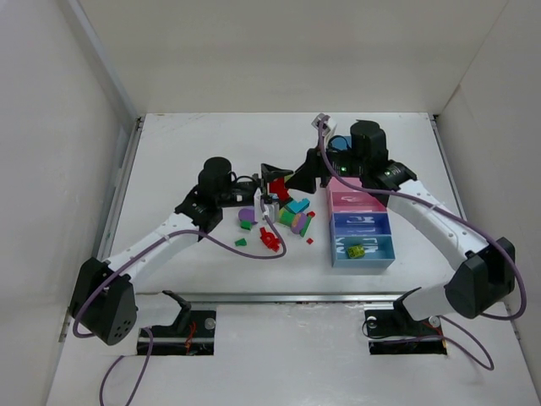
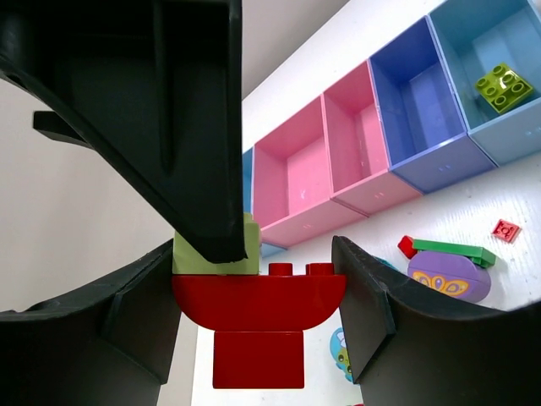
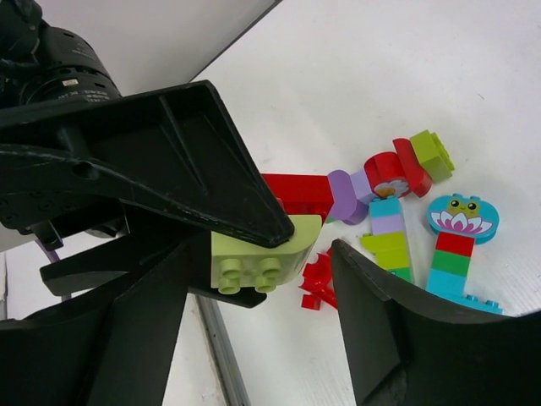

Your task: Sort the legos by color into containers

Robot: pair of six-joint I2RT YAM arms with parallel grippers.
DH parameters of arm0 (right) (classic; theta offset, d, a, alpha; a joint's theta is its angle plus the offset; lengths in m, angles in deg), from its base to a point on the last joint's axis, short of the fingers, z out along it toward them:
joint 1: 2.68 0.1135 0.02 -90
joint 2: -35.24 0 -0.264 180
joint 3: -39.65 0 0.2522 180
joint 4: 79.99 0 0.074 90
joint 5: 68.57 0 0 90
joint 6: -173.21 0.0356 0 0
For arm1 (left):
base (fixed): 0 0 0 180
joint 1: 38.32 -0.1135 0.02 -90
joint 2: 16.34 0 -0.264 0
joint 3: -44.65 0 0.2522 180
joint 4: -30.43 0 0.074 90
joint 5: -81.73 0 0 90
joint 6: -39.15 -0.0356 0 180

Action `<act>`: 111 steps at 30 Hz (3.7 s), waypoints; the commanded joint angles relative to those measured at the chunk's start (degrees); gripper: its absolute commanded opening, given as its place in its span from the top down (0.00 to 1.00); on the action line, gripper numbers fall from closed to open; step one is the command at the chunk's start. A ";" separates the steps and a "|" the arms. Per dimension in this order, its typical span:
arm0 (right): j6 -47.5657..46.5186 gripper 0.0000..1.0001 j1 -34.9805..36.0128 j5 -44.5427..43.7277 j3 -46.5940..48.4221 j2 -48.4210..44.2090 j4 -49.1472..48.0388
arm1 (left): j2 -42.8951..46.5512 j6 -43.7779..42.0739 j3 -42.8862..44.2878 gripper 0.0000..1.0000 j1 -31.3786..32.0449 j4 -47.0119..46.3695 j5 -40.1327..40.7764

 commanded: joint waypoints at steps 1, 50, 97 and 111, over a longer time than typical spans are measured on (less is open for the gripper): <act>0.14 0.29 0.45 0.39 -0.01 0.66 -2.75 | 2.40 0.53 0.62 1.00 0.41 -2.84 -0.79; 6.56 0.22 -5.44 -8.77 -5.46 -5.49 -2.13 | 0.12 22.06 0.71 1.00 -6.27 -5.04 5.37; 7.43 1.00 -2.52 0.14 12.12 13.32 -3.98 | -0.58 22.49 2.28 0.00 -3.29 -8.91 11.41; 16.40 1.00 -17.74 -18.41 11.50 16.74 0.24 | -24.46 16.45 28.03 0.15 -21.12 13.06 18.19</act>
